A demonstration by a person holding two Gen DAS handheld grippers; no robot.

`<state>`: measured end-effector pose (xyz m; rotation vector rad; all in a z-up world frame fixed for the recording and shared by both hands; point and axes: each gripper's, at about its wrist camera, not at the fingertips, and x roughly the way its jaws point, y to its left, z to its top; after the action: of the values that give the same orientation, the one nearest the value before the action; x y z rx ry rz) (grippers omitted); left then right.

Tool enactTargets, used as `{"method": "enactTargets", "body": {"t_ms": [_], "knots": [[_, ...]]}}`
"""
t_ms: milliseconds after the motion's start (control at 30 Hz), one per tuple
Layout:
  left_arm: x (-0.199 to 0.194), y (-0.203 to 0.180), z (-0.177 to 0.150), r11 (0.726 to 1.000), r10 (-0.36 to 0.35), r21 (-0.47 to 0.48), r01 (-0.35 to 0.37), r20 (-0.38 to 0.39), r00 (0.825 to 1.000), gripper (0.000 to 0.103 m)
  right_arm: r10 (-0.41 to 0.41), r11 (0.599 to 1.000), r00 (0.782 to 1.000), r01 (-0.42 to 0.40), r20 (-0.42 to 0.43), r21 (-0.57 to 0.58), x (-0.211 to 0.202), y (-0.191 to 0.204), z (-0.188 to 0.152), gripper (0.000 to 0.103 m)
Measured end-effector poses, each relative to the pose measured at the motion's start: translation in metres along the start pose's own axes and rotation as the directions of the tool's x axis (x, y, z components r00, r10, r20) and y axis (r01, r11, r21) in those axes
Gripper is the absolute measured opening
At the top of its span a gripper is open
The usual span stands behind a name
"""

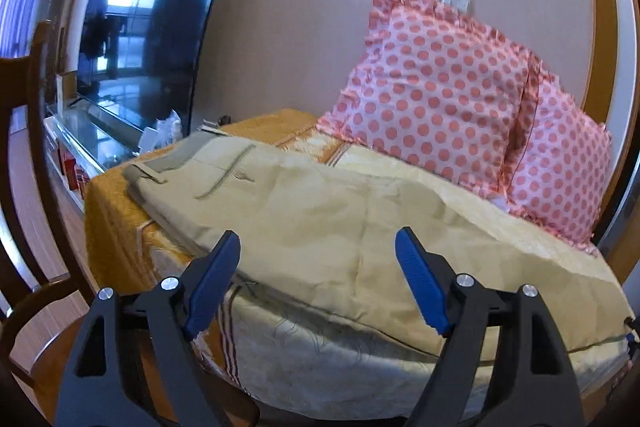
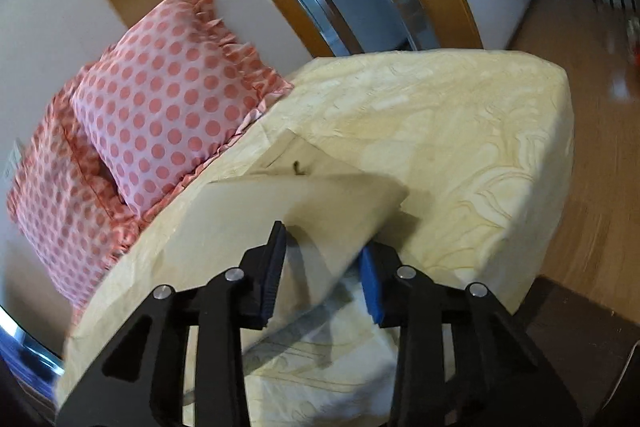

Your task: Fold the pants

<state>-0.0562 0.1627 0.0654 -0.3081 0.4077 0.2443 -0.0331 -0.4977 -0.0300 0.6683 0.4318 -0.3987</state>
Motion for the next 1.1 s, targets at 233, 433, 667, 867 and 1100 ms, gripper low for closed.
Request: {"method": "enactTargets", "body": {"t_ms": [233, 433, 667, 867, 1100], "knots": [[0.043, 0.003, -0.018, 1.000, 0.001, 0.003, 0.000, -0.121, 0.993, 0.081, 0.093, 0.994, 0.994, -0.090, 0.052, -0.056, 0.001, 0.029, 0.010, 0.005], [0.044, 0.003, -0.022, 1.000, 0.007, 0.011, -0.006, -0.108, 0.994, 0.084, 0.439, 0.859, 0.898, -0.411, 0.024, -0.305, -0.032, 0.164, 0.008, 0.005], [0.044, 0.004, -0.022, 1.000, 0.008, 0.004, -0.007, -0.108, 0.994, 0.084, 0.519, 0.342, 0.648, -0.755, -0.557, -0.560, -0.049, 0.324, -0.155, 0.018], [0.043, 0.008, -0.019, 1.000, -0.017, -0.009, 0.016, -0.114, 0.993, 0.084, 0.509, 0.272, 0.603, -0.790, -0.614, -0.550, -0.060, 0.316, -0.191, 0.051], [0.032, 0.015, -0.016, 0.998, -0.035, -0.049, 0.031, -0.076, 0.997, 0.084, 0.501, 0.236, 0.590, -0.797, -0.633, -0.556, -0.063, 0.324, -0.200, 0.052]]}}
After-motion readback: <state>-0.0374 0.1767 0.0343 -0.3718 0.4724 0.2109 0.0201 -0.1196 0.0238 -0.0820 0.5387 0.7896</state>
